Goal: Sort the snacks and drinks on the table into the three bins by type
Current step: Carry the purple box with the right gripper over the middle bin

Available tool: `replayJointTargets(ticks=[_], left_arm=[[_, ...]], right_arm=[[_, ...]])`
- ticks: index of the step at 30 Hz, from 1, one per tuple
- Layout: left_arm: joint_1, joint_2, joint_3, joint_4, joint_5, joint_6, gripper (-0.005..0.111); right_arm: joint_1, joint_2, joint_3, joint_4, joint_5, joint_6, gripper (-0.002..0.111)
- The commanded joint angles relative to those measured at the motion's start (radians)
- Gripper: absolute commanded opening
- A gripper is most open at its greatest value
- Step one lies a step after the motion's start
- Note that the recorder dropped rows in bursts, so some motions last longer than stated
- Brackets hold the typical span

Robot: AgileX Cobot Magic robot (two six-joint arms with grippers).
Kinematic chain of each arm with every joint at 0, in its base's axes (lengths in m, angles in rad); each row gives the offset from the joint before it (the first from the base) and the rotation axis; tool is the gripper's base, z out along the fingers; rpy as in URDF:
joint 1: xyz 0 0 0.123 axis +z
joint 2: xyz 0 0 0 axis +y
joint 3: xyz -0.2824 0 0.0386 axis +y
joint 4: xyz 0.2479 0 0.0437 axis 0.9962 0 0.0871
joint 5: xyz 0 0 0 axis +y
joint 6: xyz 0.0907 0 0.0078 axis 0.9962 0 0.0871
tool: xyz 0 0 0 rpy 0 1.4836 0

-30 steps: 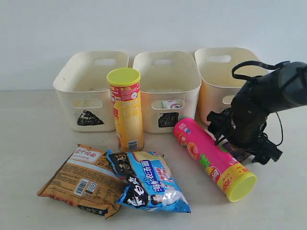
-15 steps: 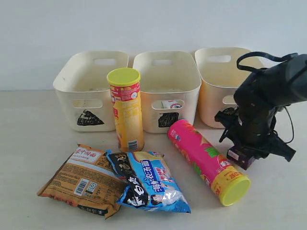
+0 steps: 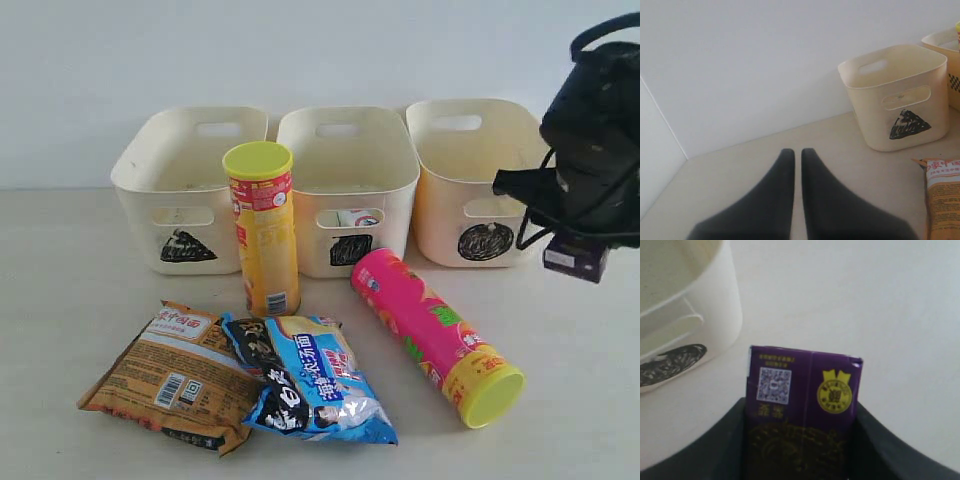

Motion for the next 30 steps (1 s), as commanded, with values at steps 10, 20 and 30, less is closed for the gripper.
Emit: replayJointTargets(ticks=[10,20,30], left_arm=[[0.001,-0.003,0.003,-0.013,-0.005,0.001,0.004],[0.001,-0.003,0.003,-0.013,-0.005,0.001,0.004],[0.001,-0.003,0.003,-0.013,-0.005,0.001,0.004]], right_arm=[[-0.003,-0.262,-0.030,0.001,-0.081,-0.540,0.000],[-0.003,-0.278,-0.227,0.486,-0.111,-0.990,0.000],[-0.003,-0.212,-0.418,0.838,-0.022,-1.274,0.000]])
